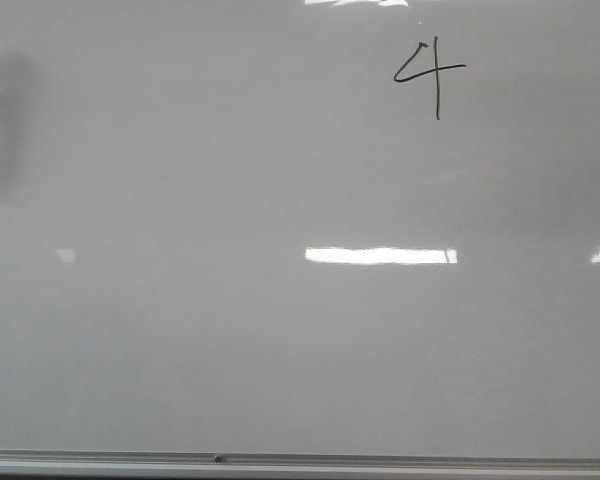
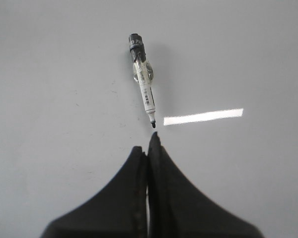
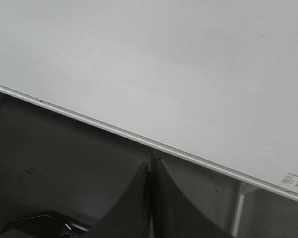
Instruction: Write number 4 on whiteboard
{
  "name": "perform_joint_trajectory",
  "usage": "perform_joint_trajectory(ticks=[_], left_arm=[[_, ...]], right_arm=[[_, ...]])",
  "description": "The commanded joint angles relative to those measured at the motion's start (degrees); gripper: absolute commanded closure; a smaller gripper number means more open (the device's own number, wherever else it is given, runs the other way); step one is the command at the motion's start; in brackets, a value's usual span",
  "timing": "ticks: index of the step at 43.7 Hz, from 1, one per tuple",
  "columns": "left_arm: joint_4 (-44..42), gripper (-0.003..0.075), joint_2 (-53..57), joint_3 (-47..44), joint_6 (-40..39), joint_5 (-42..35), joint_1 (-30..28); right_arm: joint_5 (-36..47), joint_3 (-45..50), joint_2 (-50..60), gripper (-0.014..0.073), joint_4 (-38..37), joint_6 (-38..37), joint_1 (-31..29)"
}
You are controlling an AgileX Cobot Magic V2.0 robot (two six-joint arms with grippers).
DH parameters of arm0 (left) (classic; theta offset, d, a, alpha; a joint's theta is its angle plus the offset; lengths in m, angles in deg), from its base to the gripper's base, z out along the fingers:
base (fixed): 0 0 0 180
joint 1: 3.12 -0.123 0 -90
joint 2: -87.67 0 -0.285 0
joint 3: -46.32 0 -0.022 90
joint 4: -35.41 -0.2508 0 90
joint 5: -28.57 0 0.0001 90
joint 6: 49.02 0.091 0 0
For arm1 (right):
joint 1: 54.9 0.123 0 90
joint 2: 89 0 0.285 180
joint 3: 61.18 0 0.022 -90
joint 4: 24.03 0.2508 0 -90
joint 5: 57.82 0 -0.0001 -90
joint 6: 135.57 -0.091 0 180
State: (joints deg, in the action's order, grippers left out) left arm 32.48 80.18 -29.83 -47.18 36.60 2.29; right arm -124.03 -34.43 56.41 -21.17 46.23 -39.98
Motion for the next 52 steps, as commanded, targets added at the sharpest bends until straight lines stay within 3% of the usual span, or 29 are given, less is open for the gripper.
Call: perform_joint_trajectory(ticks=[1,52], left_arm=[[0.3,0.0741,1.0,-2.0,0.2,-11.7,-0.1],[0.8,0.0741,0.9,-1.8,0.2,-9.6,-2.7]], right_arm=[[3.4,-1.2,-0.4,0.0662,-0.6,0.3,-0.1],[3.4,-1.2,-0.5,0.0662,-0.6,0.3,-0.1]])
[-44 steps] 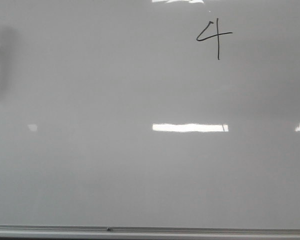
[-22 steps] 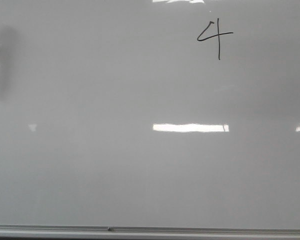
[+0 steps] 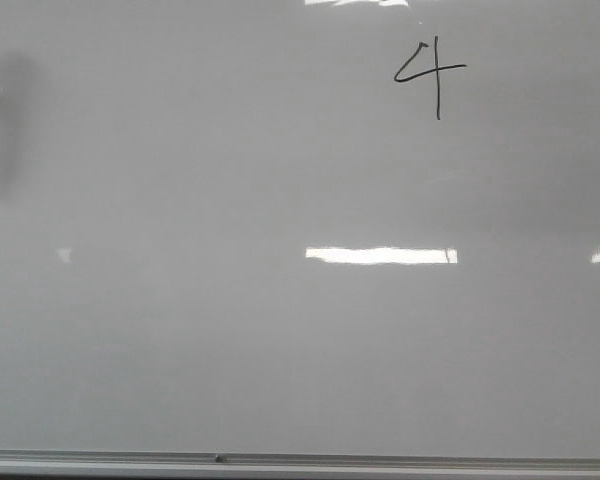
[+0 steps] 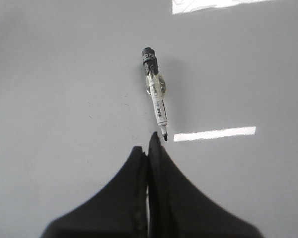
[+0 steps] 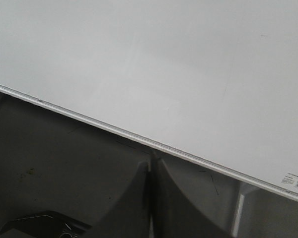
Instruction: Write number 4 on whiteboard
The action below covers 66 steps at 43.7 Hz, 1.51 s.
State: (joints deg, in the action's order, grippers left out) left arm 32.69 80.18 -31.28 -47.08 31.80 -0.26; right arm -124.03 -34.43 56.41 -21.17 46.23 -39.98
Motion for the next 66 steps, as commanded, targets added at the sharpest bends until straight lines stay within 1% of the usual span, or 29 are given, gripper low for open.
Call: perform_joint_trajectory(ticks=[1,14,19,21,24,31,35,39,48,58,62,66], left_arm=[[0.6,0.0741,0.9,-0.3,0.1,-4.8,-0.2],[0.6,0.0741,0.9,-0.3,0.1,-4.8,-0.2],[0.6,0.0741,0.9,-0.3,0.1,-4.8,-0.2],[0.6,0.0741,0.9,-0.3,0.1,-4.8,-0.2],[0.6,0.0741,0.9,-0.3,0.1,-4.8,-0.2],[0.6,0.0741,0.9,-0.3,0.1,-4.8,-0.2],[0.6,0.0741,0.9,-0.3,0.1,-4.8,-0.2],[0.6,0.0741,0.9,-0.3,0.1,-4.8,-0.2],[0.6,0.0741,0.9,-0.3,0.1,-4.8,-0.2],[0.6,0.0741,0.9,-0.3,0.1,-4.8,-0.2],[0.6,0.0741,0.9,-0.3,0.1,-4.8,-0.2],[0.6,0.0741,0.9,-0.3,0.1,-4.8,-0.2]], right_arm=[[3.4,-1.2,-0.5,0.0662,-0.6,0.3,-0.1],[3.6,-1.1,-0.5,0.0662,-0.6,0.3,-0.1],[5.5,2.0,1.7,0.0662,-0.7,0.3,-1.2],[8.1,3.9,3.3,0.0662,-0.7,0.3,-3.2],[14.2,8.1,6.8,0.0662,-0.7,0.3,-6.5],[30.2,20.4,16.0,0.0662,-0.7,0.3,-14.4],[37.6,26.6,20.0,0.0662,-0.7,0.3,-17.0],[44.4,32.9,24.1,0.0662,-0.7,0.3,-17.5],[55.0,42.3,28.5,0.0662,-0.7,0.3,-17.6],[63.6,48.8,28.5,0.0662,-0.6,0.2,-17.6],[68.6,51.1,28.5,0.0662,-0.6,0.2,-17.6],[70.2,51.2,28.5,0.0662,-0.6,0.2,-17.6]])
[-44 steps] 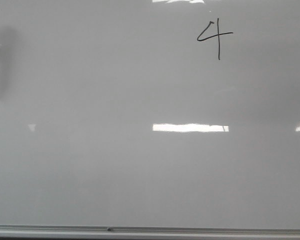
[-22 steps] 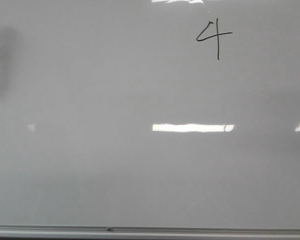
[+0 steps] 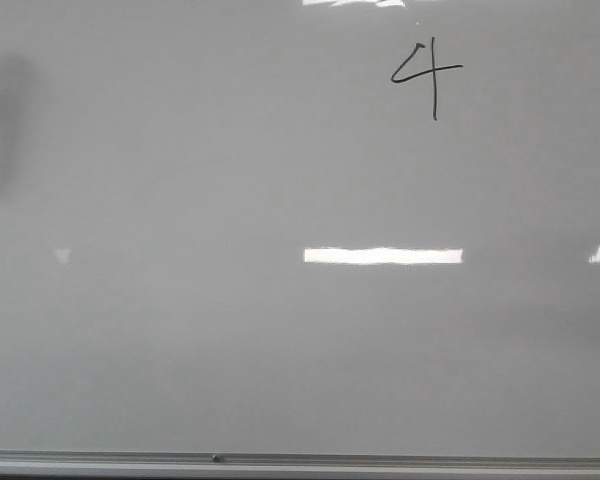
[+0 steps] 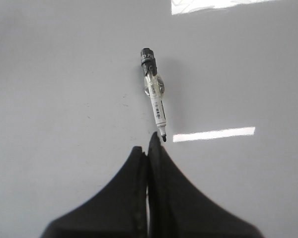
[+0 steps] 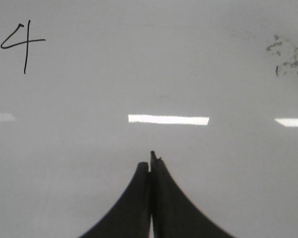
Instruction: Write number 4 on whiteboard
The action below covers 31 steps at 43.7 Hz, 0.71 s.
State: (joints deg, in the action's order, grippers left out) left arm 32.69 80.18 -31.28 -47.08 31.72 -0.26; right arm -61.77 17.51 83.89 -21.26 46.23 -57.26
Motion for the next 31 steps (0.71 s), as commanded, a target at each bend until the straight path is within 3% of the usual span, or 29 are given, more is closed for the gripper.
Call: perform_joint_trajectory(ticks=[1,31], left_arm=[[0.6,0.0741,0.9,-0.3,0.1,-4.7,-0.2],[0.6,0.0741,0.9,-0.3,0.1,-4.7,-0.2]], right_arm=[[8.3,-0.8,1.0,0.0662,-0.5,0.2,-0.3],[7.8,-0.8,1.0,0.0662,-0.5,0.2,-0.3]])
